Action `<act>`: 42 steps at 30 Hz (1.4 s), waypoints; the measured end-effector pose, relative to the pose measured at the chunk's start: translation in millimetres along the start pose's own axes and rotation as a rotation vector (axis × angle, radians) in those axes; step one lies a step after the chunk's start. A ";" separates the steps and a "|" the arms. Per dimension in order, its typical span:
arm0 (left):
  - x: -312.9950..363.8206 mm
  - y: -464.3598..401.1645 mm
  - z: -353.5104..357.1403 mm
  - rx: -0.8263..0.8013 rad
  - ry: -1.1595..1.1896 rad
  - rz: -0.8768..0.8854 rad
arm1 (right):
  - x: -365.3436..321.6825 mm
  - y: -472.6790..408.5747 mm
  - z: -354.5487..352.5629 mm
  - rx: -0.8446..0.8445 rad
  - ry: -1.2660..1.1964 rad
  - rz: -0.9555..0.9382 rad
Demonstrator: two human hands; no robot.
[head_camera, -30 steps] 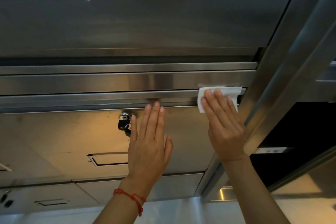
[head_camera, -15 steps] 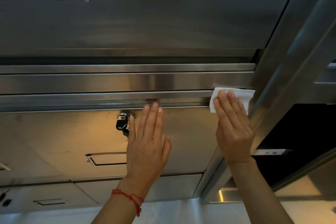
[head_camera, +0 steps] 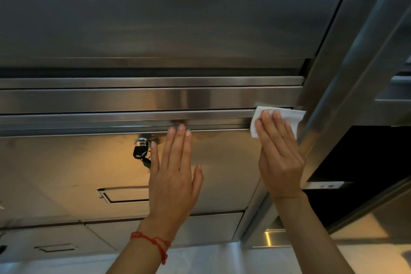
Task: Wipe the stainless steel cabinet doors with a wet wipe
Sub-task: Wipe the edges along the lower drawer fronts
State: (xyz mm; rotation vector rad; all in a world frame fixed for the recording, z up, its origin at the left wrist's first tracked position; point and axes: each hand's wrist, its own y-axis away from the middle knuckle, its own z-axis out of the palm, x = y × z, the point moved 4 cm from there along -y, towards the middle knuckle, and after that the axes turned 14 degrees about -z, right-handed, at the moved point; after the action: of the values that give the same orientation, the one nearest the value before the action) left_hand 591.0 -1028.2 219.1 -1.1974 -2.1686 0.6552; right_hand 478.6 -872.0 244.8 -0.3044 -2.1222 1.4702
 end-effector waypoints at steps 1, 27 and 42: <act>0.1 0.2 0.2 0.001 0.003 -0.005 | -0.8 -1.2 1.1 -0.004 -0.010 -0.023; -0.1 -0.7 -2.2 0.015 0.027 0.024 | -33.8 -10.3 16.4 0.013 -0.011 0.020; -1.2 0.6 -1.0 -0.013 -0.009 0.032 | -70.6 -39.8 29.5 -0.020 -0.087 -0.098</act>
State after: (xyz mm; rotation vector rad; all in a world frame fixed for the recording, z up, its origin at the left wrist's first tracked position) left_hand 592.6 -1028.7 219.1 -1.2402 -2.1679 0.6621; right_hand 525.8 -943.7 252.5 -0.1437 -2.1895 1.4302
